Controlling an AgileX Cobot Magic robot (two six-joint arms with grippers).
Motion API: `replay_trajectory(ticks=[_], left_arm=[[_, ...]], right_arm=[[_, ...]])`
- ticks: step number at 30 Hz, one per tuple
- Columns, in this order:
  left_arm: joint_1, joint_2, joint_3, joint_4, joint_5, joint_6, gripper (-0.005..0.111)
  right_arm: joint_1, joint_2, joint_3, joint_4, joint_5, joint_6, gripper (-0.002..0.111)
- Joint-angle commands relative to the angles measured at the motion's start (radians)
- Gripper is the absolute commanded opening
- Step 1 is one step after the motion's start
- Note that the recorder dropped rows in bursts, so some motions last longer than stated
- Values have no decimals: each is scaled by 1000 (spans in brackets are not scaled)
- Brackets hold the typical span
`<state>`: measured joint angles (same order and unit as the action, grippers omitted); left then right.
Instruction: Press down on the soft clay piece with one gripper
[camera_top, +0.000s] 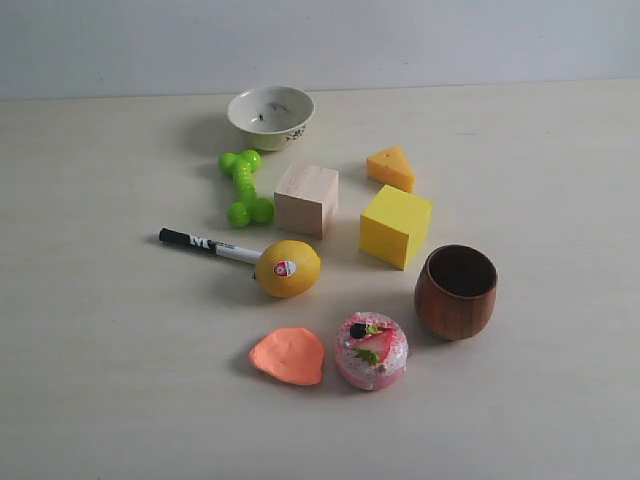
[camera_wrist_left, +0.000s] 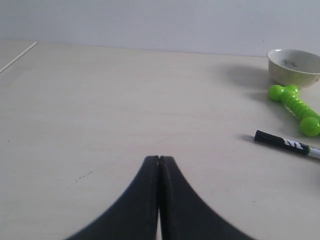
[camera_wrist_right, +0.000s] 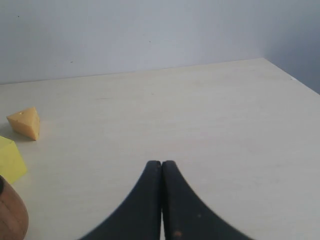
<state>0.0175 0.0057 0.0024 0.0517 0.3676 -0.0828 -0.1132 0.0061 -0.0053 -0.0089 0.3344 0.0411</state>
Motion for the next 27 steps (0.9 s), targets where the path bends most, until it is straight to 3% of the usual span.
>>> replay_trajectory(ticks=[1,7,15,27], left_arm=[[-4,-6,-2,-4,-10,2,0],[-4,-6,-2,-4,-25,2,0],[-4,-6,-2,-4,-182,-2,0],[-4,-6,-2,-2,-190,39,0]], right_arm=[[2,-6,5,2,-12,-4,0],[2,-6,5,2,-8,-4,0],[2,-6,5,2,-8,-4,0],[2,-6,5,2,-8,-4,0]])
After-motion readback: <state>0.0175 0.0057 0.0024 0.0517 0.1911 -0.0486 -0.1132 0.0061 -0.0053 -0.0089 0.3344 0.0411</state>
